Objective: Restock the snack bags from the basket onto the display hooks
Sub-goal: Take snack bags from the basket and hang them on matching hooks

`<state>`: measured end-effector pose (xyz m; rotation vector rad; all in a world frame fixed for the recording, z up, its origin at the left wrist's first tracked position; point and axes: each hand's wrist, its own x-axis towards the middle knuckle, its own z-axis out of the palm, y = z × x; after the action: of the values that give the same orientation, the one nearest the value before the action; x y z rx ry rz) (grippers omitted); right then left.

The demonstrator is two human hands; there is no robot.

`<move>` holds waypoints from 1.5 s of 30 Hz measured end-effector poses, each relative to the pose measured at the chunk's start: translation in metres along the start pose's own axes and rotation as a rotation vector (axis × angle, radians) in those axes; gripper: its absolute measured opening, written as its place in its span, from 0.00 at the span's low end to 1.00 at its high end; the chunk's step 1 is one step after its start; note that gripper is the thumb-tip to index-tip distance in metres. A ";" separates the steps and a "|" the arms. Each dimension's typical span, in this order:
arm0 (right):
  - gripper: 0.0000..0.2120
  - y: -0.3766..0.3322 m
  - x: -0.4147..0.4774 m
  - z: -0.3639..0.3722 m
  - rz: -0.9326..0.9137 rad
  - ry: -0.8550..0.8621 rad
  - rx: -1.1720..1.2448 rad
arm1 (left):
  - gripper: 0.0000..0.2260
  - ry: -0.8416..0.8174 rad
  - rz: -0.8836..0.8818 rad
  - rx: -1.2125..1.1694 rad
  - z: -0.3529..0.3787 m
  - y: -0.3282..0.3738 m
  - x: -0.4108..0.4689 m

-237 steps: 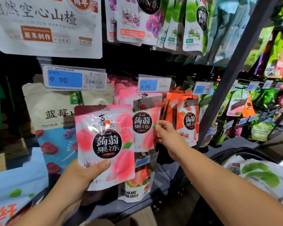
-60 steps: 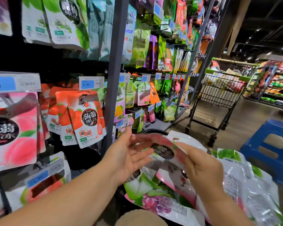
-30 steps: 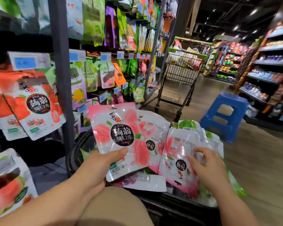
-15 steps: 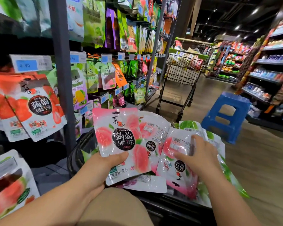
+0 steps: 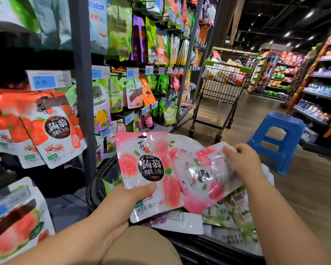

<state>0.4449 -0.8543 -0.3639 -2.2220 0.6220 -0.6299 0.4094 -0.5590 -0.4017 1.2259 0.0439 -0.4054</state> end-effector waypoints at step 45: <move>0.43 -0.016 -0.056 0.025 -0.623 -0.362 -0.566 | 0.11 0.178 0.089 -0.244 -0.019 -0.005 0.006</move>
<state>0.4211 -0.7986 -0.3812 -2.9979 -0.1206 -0.3403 0.4173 -0.5445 -0.4142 1.0158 0.1852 -0.2056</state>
